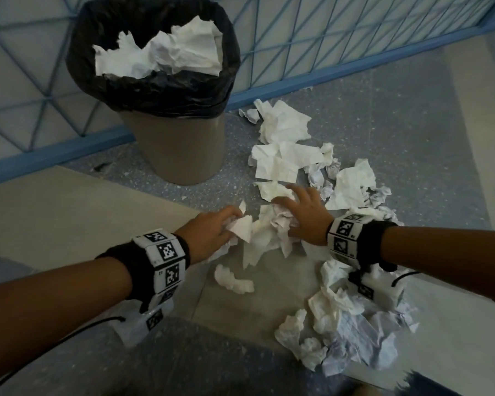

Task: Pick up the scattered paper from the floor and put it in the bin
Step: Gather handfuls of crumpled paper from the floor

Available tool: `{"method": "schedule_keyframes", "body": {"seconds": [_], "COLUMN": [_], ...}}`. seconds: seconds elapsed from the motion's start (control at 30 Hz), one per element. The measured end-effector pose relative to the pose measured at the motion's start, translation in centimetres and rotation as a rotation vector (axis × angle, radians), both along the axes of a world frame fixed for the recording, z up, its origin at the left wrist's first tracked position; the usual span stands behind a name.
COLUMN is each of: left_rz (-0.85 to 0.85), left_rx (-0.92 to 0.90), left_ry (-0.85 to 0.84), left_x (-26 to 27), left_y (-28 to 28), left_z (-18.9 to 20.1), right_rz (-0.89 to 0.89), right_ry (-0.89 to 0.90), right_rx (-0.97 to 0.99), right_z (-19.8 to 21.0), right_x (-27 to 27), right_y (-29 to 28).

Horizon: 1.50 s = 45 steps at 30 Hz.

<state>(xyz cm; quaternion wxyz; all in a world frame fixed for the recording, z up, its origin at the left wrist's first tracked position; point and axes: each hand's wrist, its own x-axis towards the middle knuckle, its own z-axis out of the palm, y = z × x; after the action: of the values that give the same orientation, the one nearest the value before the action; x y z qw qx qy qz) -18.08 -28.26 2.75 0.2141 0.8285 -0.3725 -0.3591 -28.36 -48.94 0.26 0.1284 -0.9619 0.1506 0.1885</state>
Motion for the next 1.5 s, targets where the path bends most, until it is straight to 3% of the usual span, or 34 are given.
{"method": "schedule_keyframes", "body": {"seconds": [0.13, 0.23, 0.37, 0.53, 0.7, 0.9, 1.0, 1.07, 1.17, 1.23, 1.37, 1.5], "left_rz": [-0.099, -0.231, -0.197, -0.045, 0.053, 0.307, 0.453, 0.458, 0.217, 0.029, -0.182, -0.221], "left_rx": [0.111, 0.232, 0.204, -0.046, -0.419, -0.888, -0.754, -0.534, -0.094, 0.097, 0.252, 0.326], "left_ry": [0.048, -0.015, -0.069, -0.14, -0.214, -0.313, -0.541, -0.637, -0.725, -0.771, -0.911, -0.756], "left_x": [-1.4, -2.4, -1.6, 1.4, 4.1, 9.0, 13.1, 15.4, 16.7, 16.7, 17.4, 17.6], "left_y": [0.5, 0.8, 1.0, 1.2, 3.0, 2.5, 1.1, 0.2, -0.7, -0.5, 1.0, 0.1], "left_z": [-1.4, -2.8, -2.6, 2.4, 11.1, 20.0, 20.2, 19.3, 17.7, 17.1, 17.8, 17.8], "right_rz": [0.084, 0.159, 0.05, -0.1, -0.073, -0.111, -0.008, 0.162, 0.288, 0.305, 0.265, 0.165], "right_ry": [0.237, 0.212, 0.128, -0.085, -0.312, -0.804, -0.899, -0.757, -0.45, -0.348, -0.203, -0.183], "right_rx": [-0.002, -0.027, 0.137, 0.283, 0.309, 0.303, 0.098, -0.089, -0.234, -0.292, -0.265, -0.356], "right_z": [-1.5, -1.4, 0.4, 6.3, 15.4, 24.8, 25.9, 24.5, 21.5, 20.1, 19.4, 19.2], "right_x": [-0.4, -0.2, 1.3, 3.8, 6.7, 10.4, 14.1, 16.7, 19.6, 20.7, 22.4, 23.4], "right_y": [0.7, 1.1, 1.7, 1.7, 0.3, 0.6, 2.7, 4.7, 7.5, 8.5, 9.0, 9.3]}}
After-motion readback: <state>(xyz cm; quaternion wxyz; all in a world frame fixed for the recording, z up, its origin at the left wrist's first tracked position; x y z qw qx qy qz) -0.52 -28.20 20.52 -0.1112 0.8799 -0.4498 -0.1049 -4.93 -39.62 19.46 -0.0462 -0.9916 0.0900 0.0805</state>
